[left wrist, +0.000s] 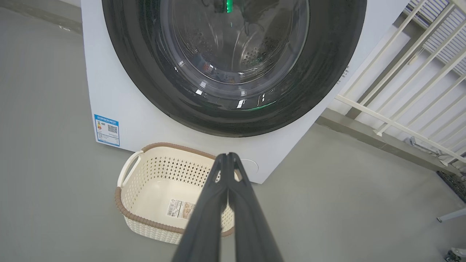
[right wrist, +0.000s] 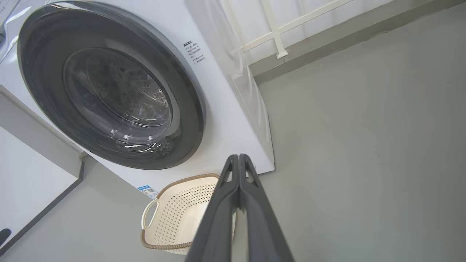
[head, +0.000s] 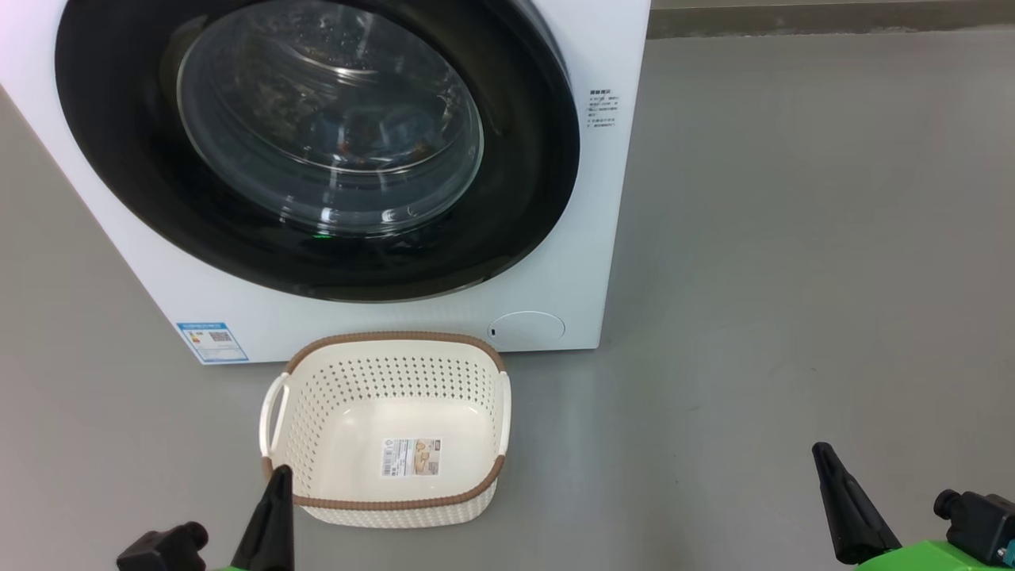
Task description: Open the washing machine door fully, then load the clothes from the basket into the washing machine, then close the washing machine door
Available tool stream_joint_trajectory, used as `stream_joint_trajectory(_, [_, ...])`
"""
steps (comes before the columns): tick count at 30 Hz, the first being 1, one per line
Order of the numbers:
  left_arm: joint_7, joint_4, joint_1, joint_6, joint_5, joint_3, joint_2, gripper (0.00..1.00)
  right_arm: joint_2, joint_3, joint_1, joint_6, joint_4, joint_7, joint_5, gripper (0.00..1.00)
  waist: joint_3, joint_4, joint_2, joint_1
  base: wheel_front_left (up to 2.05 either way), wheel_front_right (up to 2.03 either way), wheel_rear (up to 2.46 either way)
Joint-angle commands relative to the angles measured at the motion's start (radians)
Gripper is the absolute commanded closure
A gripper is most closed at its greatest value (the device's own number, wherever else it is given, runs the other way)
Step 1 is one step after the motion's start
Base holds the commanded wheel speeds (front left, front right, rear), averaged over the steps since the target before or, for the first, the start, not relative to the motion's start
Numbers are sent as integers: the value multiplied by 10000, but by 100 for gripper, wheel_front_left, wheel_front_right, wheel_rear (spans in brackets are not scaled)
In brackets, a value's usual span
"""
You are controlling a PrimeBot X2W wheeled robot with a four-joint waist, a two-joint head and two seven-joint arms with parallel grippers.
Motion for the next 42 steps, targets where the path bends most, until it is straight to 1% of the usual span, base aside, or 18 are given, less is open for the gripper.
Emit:
stream_joint_trajectory(1, [26, -163, -458, -119, -234, 217, 70, 100, -153, 89, -363, -7, -162, 31, 335, 100, -2, -10, -1, -1, 0, 0, 0])
stream_joint_trajectory(42, [890, 360, -822, -766, -4661, 1420, -102, 100, -277, 169, -1182, -16, 977, 389, 5080, 100, -62, -361, -1, -1, 0, 0, 0])
